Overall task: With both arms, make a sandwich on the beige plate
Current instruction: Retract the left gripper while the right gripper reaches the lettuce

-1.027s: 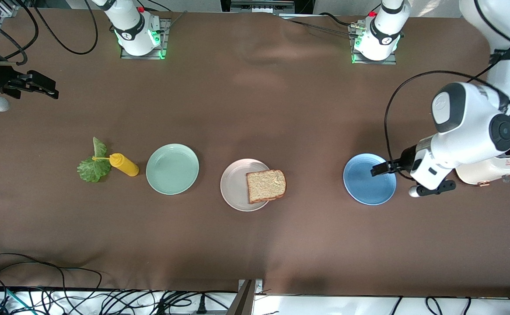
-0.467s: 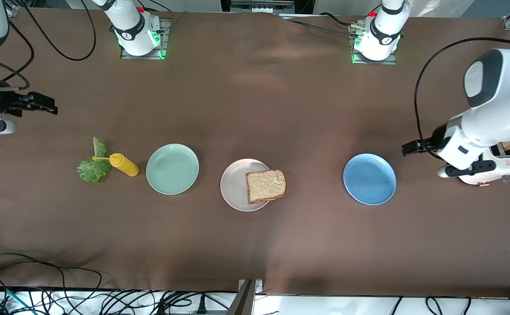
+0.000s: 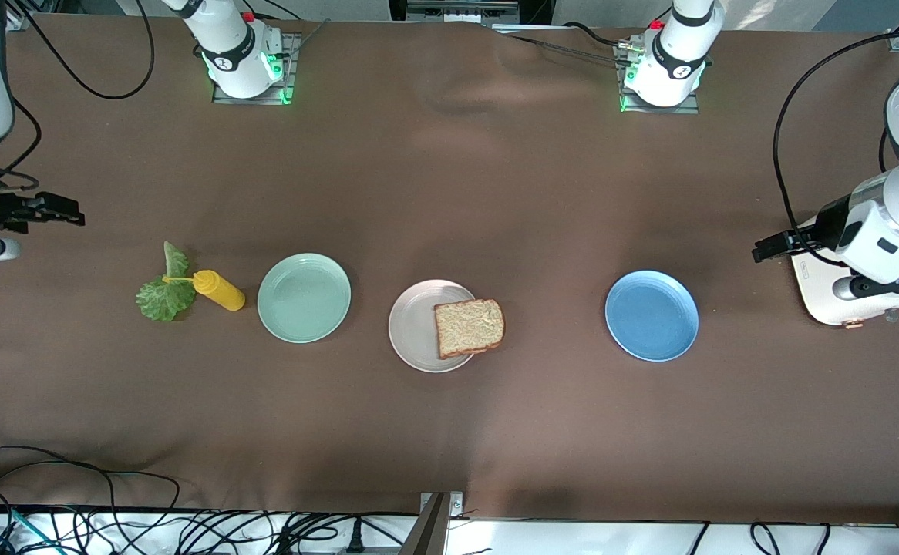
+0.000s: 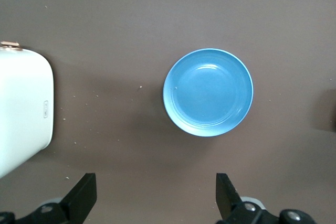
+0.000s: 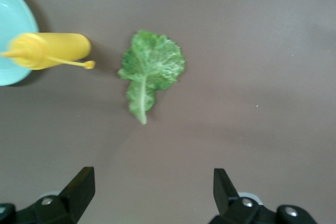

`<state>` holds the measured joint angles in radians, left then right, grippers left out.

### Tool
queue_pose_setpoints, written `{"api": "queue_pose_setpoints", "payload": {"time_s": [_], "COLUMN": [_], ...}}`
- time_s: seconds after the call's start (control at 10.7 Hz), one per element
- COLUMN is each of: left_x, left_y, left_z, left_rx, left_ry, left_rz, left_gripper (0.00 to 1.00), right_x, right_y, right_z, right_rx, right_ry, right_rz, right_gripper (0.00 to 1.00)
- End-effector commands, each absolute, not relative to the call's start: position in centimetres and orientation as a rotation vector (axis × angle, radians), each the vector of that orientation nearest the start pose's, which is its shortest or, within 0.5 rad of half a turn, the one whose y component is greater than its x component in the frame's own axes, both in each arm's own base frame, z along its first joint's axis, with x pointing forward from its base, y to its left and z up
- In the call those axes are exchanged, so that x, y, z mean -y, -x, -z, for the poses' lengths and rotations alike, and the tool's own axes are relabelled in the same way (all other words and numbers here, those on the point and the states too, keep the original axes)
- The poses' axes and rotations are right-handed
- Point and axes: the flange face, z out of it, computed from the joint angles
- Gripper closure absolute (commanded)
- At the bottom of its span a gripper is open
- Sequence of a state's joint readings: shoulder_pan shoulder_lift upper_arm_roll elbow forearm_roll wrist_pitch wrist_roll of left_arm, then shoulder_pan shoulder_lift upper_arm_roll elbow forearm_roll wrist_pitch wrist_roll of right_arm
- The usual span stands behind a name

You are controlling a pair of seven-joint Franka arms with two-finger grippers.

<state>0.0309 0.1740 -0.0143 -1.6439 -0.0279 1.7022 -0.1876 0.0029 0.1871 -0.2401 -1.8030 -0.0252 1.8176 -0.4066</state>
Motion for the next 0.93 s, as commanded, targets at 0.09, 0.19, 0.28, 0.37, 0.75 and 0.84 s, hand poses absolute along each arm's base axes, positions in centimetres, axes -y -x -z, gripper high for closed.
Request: {"api": "queue_pose_setpoints", "payload": {"time_s": [0.09,0.19,0.28,0.37,0.75,0.84], "left_x": [0.2,0.4,0.5,1.1,2.3,2.0], "left_y": [-59.4,-59.5,-59.3,-59.1,-58.4,-58.3], "left_z": [-52.6,-52.6,-52.8,-52.9,-56.6,-56.2], "left_rx": [0.260,0.255,0.255,0.242,0.189,0.196], "left_ry": [3.085,3.085,3.092,3.096,3.087,3.085], "left_rz": [-0.142,-0.139,-0.145,-0.165,-0.070,-0.084], "left_gripper": [0.00,0.00,0.00,0.00,0.00,0.00], "right_x": [15.9,15.9,15.5,14.9,11.8,11.6], "right_y": [-59.0,-59.4,-60.1,-59.8,-59.7,-59.3], "right_z": [-35.8,-33.4,-32.0,-30.3,-24.7,-23.9], "right_rx": [0.303,0.287,0.300,0.281,0.167,0.167], "right_ry": [3.131,3.126,3.117,3.089,2.943,2.940], "right_rz": [-0.368,-0.402,-0.378,-0.413,-0.460,-0.476], "right_gripper": [0.00,0.00,0.00,0.00,0.00,0.04]}}
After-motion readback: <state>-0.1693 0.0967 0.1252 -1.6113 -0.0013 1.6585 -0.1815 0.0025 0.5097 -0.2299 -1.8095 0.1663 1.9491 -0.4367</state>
